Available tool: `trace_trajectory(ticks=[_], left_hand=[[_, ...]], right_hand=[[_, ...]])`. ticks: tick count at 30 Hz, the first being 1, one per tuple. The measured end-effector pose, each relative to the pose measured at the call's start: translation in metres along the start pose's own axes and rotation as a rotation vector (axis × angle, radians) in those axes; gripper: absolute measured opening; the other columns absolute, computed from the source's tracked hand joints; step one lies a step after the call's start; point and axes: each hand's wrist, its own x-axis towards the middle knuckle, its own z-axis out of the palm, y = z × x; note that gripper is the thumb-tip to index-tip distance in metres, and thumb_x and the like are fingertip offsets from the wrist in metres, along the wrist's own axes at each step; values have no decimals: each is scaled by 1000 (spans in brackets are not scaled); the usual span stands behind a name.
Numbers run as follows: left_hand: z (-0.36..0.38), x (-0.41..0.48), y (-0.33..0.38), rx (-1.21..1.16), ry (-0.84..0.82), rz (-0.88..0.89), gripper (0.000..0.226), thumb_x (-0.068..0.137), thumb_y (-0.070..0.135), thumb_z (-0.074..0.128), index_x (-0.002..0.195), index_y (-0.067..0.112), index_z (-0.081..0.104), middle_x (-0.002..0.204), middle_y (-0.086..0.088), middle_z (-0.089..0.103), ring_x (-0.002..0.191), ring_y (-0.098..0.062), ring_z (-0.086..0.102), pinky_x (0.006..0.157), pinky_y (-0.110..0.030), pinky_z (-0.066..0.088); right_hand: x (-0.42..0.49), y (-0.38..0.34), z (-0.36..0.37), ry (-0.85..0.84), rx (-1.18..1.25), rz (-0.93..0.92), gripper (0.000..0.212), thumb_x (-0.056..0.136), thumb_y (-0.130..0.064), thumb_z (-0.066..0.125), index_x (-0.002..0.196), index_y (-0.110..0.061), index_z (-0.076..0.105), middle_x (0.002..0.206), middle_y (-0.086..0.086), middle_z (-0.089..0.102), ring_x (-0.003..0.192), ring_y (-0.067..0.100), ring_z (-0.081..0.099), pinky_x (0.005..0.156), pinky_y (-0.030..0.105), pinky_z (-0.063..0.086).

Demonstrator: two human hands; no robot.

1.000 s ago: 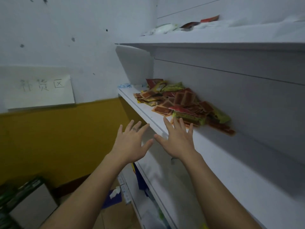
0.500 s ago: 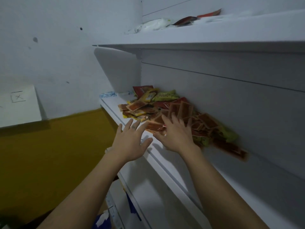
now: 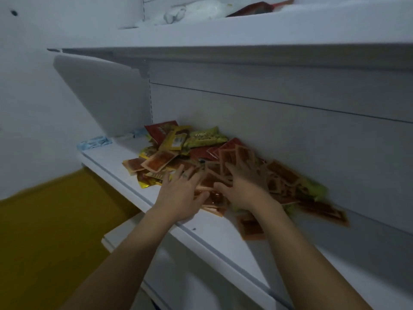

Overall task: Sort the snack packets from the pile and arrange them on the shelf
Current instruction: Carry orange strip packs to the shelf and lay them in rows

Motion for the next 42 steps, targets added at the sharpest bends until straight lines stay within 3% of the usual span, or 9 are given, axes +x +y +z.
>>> trace_trajectory(ticks=[5,10,16,21,26,31,34,38,42], left_hand=[[6,38,-53,-48,57,97,57,96,60,38,147,33,37,155,6,36,149,-23,15,119,-49,15],[16,64,-80,-107,38,188,56,96,56,42,146,29,39,153,3,38,146,-23,21,119,-44,16],[21,90,-79,-182,111,323,39,91,46,49,122,26,60,126,1,60,119,-24,51,95,-36,39],[34,102,-74,-208,116,358,46,88,48,46,125,24,60,127,0,60,120,-26,51,93,-38,38],[47,108,-69,-217,110,394,41,86,46,50,115,24,68,119,-2,66,114,-29,58,93,-42,40],[51,116,-63,-179,187,380,35,79,44,50,87,18,73,89,-5,71,84,-31,65,74,-40,46],[46,121,-49,-179,203,347,41,80,44,43,88,18,73,83,-6,70,77,-32,64,70,-38,47],[33,128,-21,-377,6,252,35,98,38,39,106,21,68,97,-4,71,89,-27,67,78,-36,52],[20,135,3,-495,-226,163,36,104,27,37,90,10,65,103,-16,69,94,-31,65,75,-36,50]], right_hand=[[34,-24,9,-5,-75,112,82,90,-62,48,157,-30,11,163,9,11,150,30,-2,119,54,-6],[55,-40,28,-35,-57,234,72,92,-59,46,153,-31,22,160,6,23,150,28,7,120,52,-3],[74,-32,28,70,7,507,82,89,-55,55,154,-18,20,158,11,25,142,34,29,114,47,30],[89,-22,27,-21,42,635,102,82,-64,60,153,-6,15,151,18,35,135,36,40,105,45,38],[96,-19,32,-17,85,615,116,69,-77,63,151,-6,22,150,13,40,134,33,44,106,45,41],[98,-16,23,57,55,574,72,84,-49,68,138,-10,40,137,10,53,125,29,52,96,38,42],[95,-15,24,89,66,528,69,89,-45,62,146,-15,35,141,9,50,129,29,49,100,40,42],[84,-20,15,127,44,487,50,96,-35,52,141,-15,43,138,10,52,126,30,51,96,39,43],[66,-29,-2,-37,-33,349,55,92,-44,58,137,-16,43,132,10,54,123,32,52,89,38,42]])
